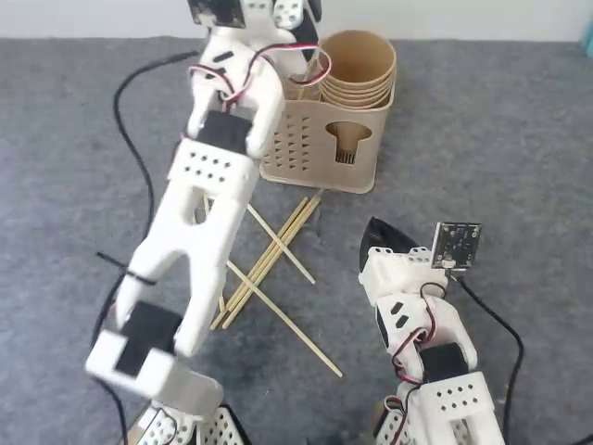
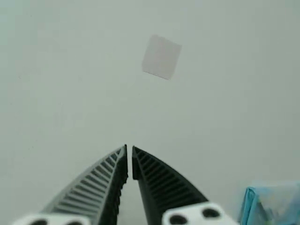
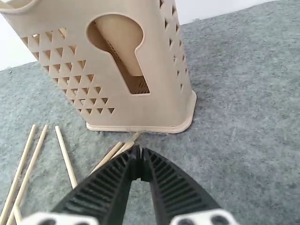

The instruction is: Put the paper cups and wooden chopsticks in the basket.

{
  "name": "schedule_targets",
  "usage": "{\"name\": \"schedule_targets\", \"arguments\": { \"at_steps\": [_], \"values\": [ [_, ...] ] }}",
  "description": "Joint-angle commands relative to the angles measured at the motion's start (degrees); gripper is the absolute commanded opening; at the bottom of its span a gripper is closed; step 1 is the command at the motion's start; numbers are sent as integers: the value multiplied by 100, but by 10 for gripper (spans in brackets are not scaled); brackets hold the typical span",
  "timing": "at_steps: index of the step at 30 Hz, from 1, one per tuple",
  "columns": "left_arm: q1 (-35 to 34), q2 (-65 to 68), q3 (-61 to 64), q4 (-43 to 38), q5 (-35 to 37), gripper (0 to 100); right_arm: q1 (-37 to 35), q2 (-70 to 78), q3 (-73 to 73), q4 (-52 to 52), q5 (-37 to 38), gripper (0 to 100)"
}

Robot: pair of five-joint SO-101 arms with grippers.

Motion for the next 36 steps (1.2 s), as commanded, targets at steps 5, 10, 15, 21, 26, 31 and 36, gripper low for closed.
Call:
{"name": "schedule_targets", "arguments": {
  "at_steps": [5, 10, 15, 21, 26, 31, 36],
  "values": [
    [18, -1873, -321, 3780, -35, 12, 66, -136, 88, 31, 79, 8],
    [-360, -2418, -286, 5714, -26, 12, 66, -136, 88, 31, 88, 8],
    [-853, -2426, 207, 6857, -44, 13, 66, -136, 88, 31, 88, 8],
    [-1152, -2426, 2387, 5925, -35, 35, 57, -136, 88, 40, 88, 8],
    [-1178, -2426, 4356, 4070, 308, 191, 22, -171, 88, 198, 88, 8],
    [-1169, -2004, 4945, 3437, 765, 242, 40, -189, 88, 215, 88, 8],
    [-1231, -598, 4277, 3446, 888, 242, 31, -189, 88, 215, 88, 8]
  ]
}}
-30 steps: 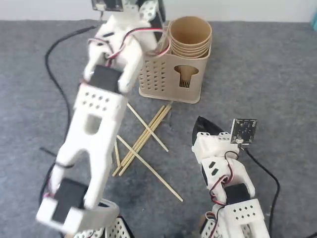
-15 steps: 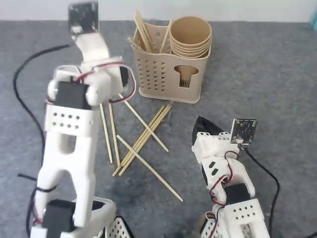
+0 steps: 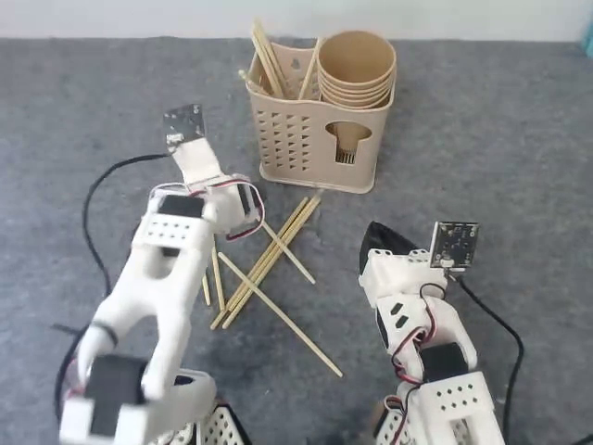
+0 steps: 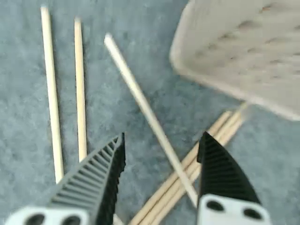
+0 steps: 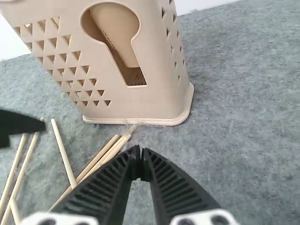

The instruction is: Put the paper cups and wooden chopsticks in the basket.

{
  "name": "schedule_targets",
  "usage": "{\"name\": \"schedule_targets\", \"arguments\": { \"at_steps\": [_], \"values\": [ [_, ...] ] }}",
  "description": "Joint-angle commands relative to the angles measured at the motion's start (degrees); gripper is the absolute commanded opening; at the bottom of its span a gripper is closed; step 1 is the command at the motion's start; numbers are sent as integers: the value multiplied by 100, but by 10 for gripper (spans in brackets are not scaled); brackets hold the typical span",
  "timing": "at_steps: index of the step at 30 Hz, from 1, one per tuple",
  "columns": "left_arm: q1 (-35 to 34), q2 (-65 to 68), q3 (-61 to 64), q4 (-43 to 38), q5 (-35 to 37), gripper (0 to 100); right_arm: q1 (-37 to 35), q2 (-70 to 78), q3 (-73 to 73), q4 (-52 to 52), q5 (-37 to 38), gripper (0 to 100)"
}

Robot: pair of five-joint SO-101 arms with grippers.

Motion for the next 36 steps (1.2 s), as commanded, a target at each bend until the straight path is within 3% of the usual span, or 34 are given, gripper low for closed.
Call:
{"name": "schedule_targets", "arguments": {
  "at_steps": [1, 6, 11, 19, 23, 29, 36],
  "values": [
    [-70, 1143, -769, -158, 114, 242, 40, -154, 88, 13, 70, 8],
    [-62, 2084, -1455, -202, 123, 242, 40, -163, 88, 22, 70, 8],
    [-70, 2716, -2009, -176, 571, 237, 31, -163, 88, 22, 70, 8],
    [-149, 3209, -2484, -158, 1029, 9, 31, -163, 88, 22, 70, 8],
    [-149, 3218, -2501, 26, 1029, 13, 31, -163, 88, 22, 70, 8],
    [-185, 2884, -2501, 501, 1020, 13, 31, -163, 88, 4, 70, 8],
    [-132, 1125, -2229, 1037, 1002, 13, 31, -163, 88, 4, 70, 8]
  ]
}}
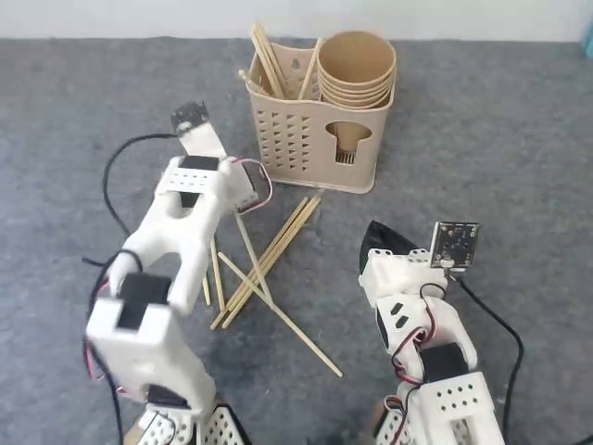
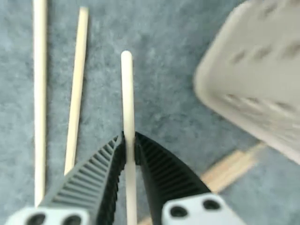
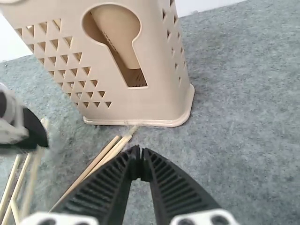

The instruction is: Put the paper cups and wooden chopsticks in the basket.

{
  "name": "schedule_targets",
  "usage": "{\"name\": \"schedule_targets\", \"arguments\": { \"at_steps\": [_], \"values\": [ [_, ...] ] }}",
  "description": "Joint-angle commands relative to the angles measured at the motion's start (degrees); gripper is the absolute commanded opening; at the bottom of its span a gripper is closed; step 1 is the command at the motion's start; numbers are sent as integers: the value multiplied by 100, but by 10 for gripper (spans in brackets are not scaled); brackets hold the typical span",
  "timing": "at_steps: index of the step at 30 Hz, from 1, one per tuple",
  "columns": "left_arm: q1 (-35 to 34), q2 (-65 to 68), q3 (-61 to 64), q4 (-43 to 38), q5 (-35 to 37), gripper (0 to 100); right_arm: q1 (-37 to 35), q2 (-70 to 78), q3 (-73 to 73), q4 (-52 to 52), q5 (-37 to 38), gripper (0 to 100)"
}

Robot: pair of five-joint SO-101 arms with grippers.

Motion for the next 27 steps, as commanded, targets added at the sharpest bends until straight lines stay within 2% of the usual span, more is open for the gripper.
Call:
{"name": "schedule_targets", "arguments": {
  "at_steps": [1, 5, 10, 17, 22, 27],
  "values": [
    [35, -1635, 215, 193, 44, 13, 31, -163, 88, 4, 70, 8],
    [132, -2927, 752, 149, -598, 13, 31, -163, 88, 13, 70, 8],
    [114, -4448, 1560, -598, -1301, 13, 31, -163, 88, 13, 70, 8],
    [-26, -5943, 1947, -1785, -1345, 13, 31, -145, 88, 13, 70, 8],
    [-53, -6215, 1947, -3244, -1345, 13, 31, -127, 88, 13, 70, 8],
    [70, -6057, 1947, -5143, -1363, 13, 40, -119, 88, 13, 70, 8]
  ]
}}
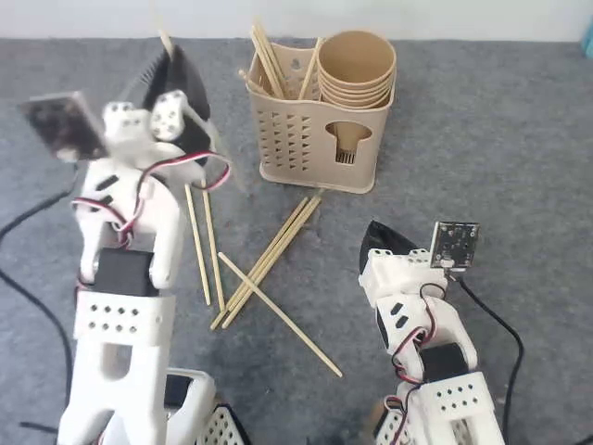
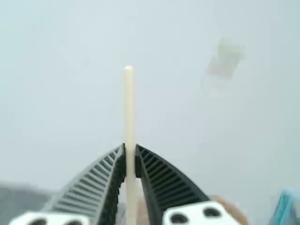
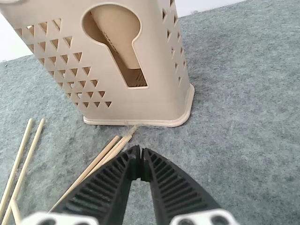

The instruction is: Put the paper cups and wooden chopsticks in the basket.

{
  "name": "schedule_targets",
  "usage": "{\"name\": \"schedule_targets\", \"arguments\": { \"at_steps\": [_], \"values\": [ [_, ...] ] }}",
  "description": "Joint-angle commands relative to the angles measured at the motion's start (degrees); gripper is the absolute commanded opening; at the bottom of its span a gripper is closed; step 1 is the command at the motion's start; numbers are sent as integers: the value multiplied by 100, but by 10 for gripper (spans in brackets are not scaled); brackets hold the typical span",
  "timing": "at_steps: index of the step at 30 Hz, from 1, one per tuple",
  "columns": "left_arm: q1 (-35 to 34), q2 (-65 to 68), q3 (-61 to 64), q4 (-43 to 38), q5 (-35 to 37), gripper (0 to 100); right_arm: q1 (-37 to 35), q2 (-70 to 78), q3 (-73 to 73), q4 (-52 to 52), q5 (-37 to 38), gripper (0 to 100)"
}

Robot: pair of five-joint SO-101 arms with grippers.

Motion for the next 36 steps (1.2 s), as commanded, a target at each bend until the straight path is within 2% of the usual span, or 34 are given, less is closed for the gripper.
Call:
{"name": "schedule_targets", "arguments": {
  "at_steps": [1, 4, 6, 7, 17, 23, 33, 36],
  "values": [
    [167, 9, -66, -1925, -79, 13, 40, -119, 88, 13, 70, 9],
    [378, 273, -101, -3077, -79, 13, 40, -110, 88, 13, 70, 9],
    [519, 492, -321, -3297, -79, 13, 40, -110, 88, 13, 70, 9],
    [747, 1231, -1218, -3068, -79, 13, 40, -110, 88, 13, 70, 9],
    [879, 3226, -2747, -3077, -88, 13, 31, -110, 88, 13, 369, 9],
    [835, 4009, -2941, -3086, -97, 13, 31, -110, 88, -4, 387, 9],
    [826, 4229, -2800, -3086, -114, 15, 31, -119, 88, -22, 387, 9],
    [826, 4211, -2738, -3086, -440, 36, 31, -119, 88, -4, 387, 9]
  ]
}}
